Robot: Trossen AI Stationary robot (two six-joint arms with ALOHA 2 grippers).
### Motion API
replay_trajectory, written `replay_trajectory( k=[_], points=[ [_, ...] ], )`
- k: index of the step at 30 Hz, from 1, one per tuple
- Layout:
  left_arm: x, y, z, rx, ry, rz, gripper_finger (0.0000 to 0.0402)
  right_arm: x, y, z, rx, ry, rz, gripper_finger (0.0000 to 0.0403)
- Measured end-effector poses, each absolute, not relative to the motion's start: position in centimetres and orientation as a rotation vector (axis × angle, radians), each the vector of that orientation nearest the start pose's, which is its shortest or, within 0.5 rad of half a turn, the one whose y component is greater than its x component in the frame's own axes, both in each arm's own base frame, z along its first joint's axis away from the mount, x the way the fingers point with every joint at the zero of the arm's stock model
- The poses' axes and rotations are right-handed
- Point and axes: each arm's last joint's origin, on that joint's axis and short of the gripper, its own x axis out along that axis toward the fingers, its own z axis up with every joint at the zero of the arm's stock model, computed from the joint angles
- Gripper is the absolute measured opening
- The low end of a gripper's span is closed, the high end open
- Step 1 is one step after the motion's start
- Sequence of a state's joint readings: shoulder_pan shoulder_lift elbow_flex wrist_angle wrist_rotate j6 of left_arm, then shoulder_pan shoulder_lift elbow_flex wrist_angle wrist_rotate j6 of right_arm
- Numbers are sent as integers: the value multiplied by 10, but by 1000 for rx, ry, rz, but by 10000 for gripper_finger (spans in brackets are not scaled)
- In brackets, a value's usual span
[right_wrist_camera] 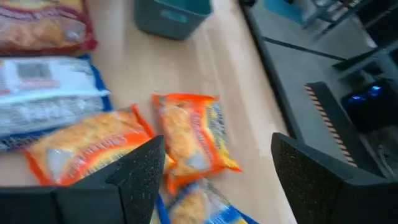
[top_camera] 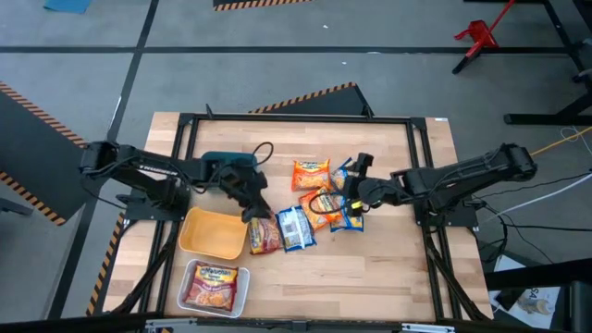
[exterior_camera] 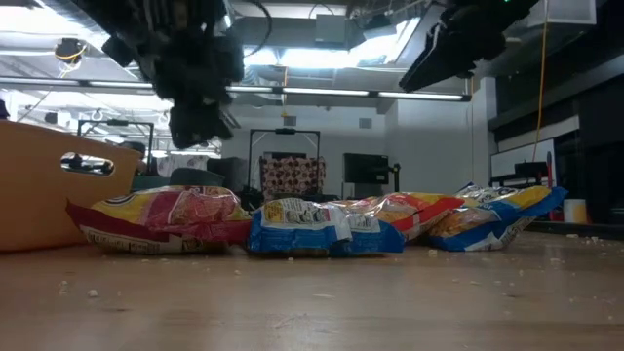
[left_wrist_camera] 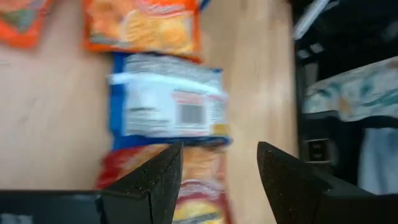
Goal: Sort Maruchan noodles
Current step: Put the red noodle pack into the white bin
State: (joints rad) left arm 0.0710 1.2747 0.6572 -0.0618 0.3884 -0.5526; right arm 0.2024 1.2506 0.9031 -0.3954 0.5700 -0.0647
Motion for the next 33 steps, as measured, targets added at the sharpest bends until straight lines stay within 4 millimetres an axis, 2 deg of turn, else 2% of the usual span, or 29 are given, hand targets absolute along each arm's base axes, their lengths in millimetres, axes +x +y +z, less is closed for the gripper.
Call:
replay_trajectory(
  k=[5,11,19,26,33],
  points=[
    [263,14,193,-654,804,-68,200,278,43,249,-351,678,-246,278],
    [278,26,202,-645,877,-26,200,313,59,232,-409,523,-136,278],
    [282,44,240,-637,914,11,200,349,98,195,-655,437,-33,278],
    [289,56,272,-589,824,55,200,387,113,176,-693,441,117,278],
    [290,62,279,-608,799,78,200,409,137,158,-745,495,208,278]
  ],
)
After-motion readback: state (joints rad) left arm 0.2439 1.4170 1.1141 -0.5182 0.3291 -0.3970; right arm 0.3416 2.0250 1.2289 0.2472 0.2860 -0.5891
